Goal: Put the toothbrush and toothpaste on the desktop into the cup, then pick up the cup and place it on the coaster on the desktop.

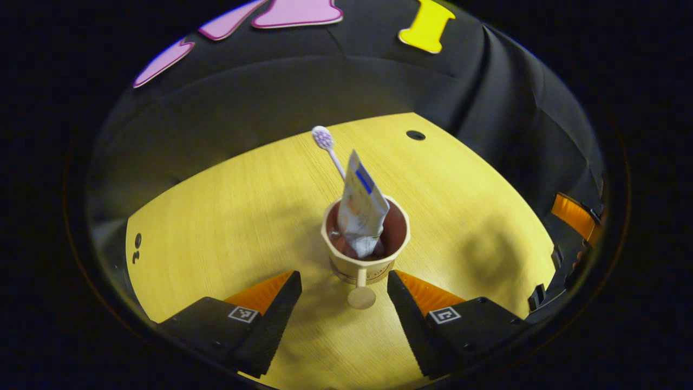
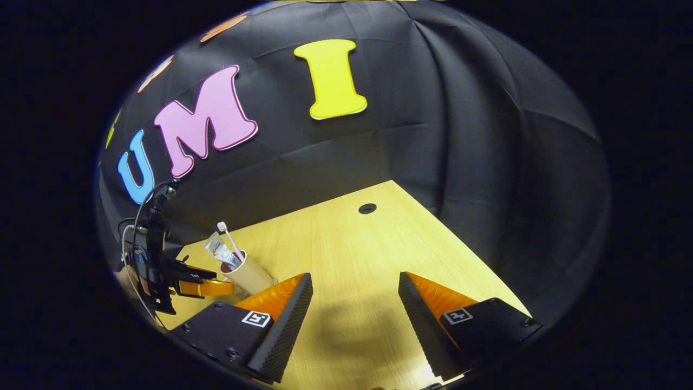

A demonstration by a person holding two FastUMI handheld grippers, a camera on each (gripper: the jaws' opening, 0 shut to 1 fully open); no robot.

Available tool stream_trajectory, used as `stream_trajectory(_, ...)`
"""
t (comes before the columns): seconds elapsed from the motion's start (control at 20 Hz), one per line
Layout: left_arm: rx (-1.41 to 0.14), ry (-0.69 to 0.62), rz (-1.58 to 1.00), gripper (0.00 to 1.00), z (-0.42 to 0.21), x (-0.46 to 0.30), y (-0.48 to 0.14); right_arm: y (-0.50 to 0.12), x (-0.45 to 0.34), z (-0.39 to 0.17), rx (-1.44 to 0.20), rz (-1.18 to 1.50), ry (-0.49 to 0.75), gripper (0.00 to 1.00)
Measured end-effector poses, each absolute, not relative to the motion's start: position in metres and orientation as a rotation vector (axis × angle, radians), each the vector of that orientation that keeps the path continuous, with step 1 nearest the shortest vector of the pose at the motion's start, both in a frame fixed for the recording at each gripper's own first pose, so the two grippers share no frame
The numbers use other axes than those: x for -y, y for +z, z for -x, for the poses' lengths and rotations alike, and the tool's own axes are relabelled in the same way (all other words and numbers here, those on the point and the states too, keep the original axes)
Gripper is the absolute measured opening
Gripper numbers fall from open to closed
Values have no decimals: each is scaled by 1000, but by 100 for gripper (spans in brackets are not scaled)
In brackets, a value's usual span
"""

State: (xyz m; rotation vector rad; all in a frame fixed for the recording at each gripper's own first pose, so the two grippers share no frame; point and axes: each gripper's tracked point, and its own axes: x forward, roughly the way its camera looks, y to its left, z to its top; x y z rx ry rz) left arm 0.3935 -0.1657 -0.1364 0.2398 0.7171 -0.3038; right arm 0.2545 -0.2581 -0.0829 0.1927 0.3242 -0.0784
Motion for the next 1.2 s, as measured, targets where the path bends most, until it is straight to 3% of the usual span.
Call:
stream_trajectory(0.6, -246, -69, 21, 98, -281, 74, -15, -44, 185, -223, -291, -117, 33, 98)
stream_trajectory(0.9, -96, 66, -11, 98, -197, 34, -7, -22, 141, -177, -237, -85, 63, 98)
stream_trajectory(1.2, -23, 59, 3, 98, -121, 24, -9, -1, 104, -115, -132, -6, 75, 98)
